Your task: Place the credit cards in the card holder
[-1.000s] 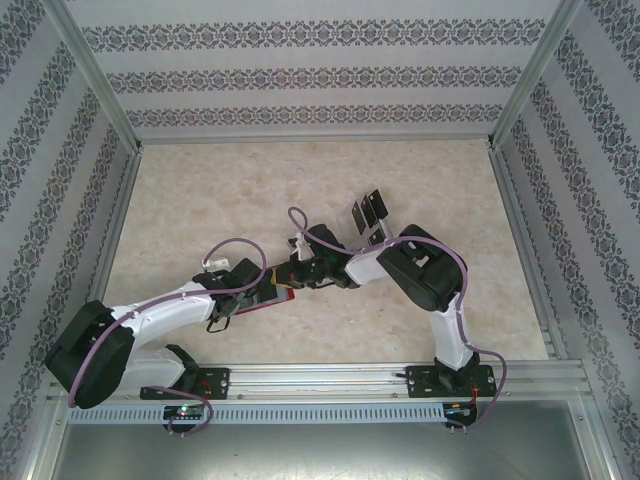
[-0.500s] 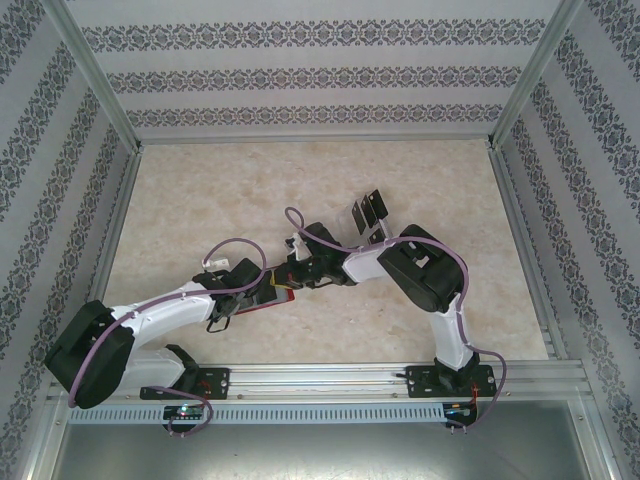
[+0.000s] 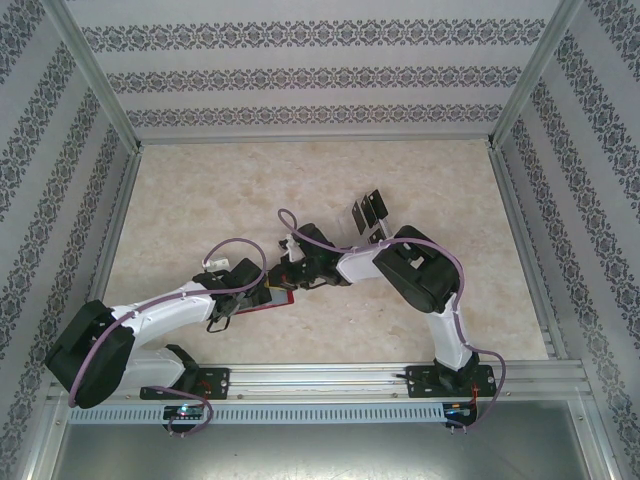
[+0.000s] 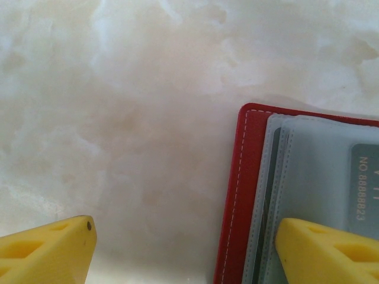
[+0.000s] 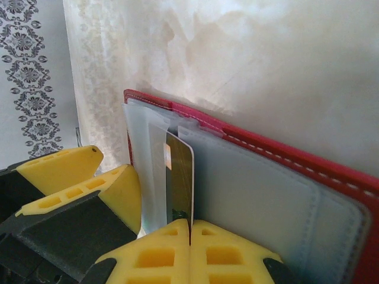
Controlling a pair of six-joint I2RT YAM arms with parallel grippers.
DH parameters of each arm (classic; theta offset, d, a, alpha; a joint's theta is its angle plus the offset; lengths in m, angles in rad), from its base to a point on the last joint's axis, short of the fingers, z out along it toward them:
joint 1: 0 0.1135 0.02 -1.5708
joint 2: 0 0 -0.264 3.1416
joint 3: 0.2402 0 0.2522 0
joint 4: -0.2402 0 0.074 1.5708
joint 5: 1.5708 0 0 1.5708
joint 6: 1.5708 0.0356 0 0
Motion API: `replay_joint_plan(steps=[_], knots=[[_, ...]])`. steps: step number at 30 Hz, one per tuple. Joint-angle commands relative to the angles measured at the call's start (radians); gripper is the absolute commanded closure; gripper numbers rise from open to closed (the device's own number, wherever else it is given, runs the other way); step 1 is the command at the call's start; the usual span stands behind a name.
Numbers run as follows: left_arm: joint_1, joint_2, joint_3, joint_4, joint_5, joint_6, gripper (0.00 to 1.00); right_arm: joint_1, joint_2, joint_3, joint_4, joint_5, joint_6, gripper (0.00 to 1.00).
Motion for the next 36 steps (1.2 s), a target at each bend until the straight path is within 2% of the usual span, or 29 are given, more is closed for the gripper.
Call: replay_joint_plan(steps=[1, 6, 7, 9, 11, 14, 20, 29, 36], knots=[[-0.013, 0.024, -0.031, -0.032, 0.035, 0.002, 0.19, 0.022, 0.029, 0.018, -0.054, 0.013, -0.008, 1.00], [-0.012, 0.013, -0.025, -0.034, 0.038, -0.001, 0.19, 0.023, 0.024, 0.025, -0.074, 0.017, -0.019, 0.99], [-0.012, 0.007, -0.021, -0.036, 0.038, -0.001, 0.18, 0.023, 0.021, 0.023, -0.077, 0.019, -0.022, 0.94], [-0.012, -0.006, -0.006, -0.046, 0.031, 0.002, 0.18, 0.024, 0.010, 0.016, -0.087, 0.023, -0.031, 0.76], [-0.012, -0.016, 0.007, -0.056, 0.026, 0.002, 0.18, 0.021, -0.006, 0.006, -0.099, 0.036, -0.038, 0.62], [-0.012, -0.036, 0.026, -0.066, 0.019, 0.005, 0.18, 0.014, -0.037, -0.017, -0.114, 0.055, -0.050, 0.52], [-0.012, -0.068, 0.062, -0.087, 0.009, 0.022, 0.17, -0.005, -0.081, -0.074, -0.143, 0.088, -0.069, 0.46], [-0.012, -0.080, 0.084, -0.094, 0.004, 0.051, 0.17, -0.041, -0.099, -0.143, -0.197, 0.141, -0.083, 0.46], [-0.011, -0.051, 0.090, -0.038, 0.038, 0.105, 0.17, -0.090, -0.162, -0.171, -0.296, 0.175, -0.144, 0.46]])
